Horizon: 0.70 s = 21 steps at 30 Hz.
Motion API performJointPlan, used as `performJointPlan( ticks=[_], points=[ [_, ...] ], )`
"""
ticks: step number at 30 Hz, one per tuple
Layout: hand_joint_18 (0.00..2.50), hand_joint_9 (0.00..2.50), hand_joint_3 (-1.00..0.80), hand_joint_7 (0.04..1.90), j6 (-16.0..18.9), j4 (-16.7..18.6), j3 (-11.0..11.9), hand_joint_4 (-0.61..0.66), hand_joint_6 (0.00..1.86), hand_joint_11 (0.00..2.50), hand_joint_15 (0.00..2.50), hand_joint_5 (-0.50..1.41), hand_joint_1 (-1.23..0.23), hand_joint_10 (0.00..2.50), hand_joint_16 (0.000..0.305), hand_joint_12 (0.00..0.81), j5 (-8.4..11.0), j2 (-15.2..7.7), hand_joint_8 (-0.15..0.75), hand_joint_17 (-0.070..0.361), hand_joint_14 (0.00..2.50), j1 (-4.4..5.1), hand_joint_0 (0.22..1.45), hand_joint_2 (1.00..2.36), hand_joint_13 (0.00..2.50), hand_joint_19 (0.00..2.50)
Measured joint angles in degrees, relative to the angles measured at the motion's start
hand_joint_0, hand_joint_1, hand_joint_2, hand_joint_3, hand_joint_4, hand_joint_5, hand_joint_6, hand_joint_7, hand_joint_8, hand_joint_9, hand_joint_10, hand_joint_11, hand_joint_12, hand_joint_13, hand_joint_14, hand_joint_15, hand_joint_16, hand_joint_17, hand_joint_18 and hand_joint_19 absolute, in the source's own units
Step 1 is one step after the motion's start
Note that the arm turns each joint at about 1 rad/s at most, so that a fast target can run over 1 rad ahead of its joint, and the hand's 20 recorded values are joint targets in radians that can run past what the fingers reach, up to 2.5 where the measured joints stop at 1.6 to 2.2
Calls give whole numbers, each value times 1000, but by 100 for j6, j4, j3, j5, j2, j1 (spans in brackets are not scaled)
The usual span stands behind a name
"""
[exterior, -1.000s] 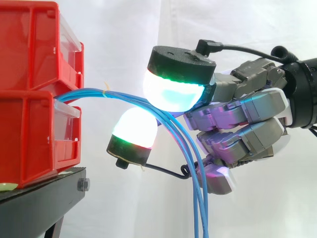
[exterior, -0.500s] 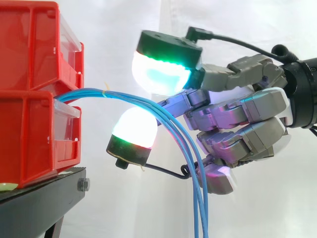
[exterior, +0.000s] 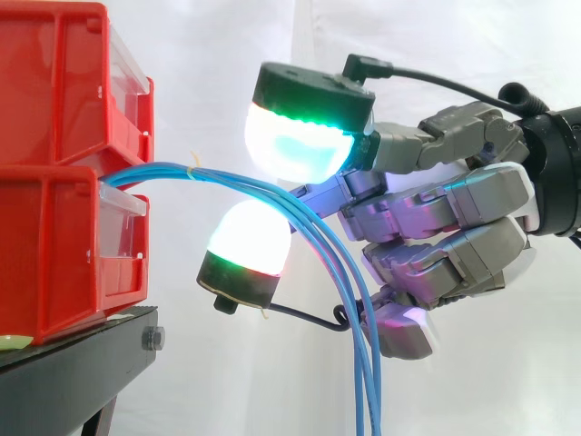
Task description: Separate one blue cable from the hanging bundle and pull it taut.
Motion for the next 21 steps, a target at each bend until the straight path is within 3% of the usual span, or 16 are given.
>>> performJointPlan(
  ticks=[9, 21],
  points=[
    [1229, 2140, -285, 1260, 0, -4, 0, 158, 504, 535, 1169, 141, -698, 24, 46, 353, 0, 0, 160, 104, 24, 0, 713, 1015, 1809, 891],
    [1268, 2150, -167, 1254, 0, -4, 0, 129, 505, 559, 1169, 144, -743, 23, 49, 363, 0, 0, 227, 109, 23, 16, 722, 1015, 1844, 867]
  ],
)
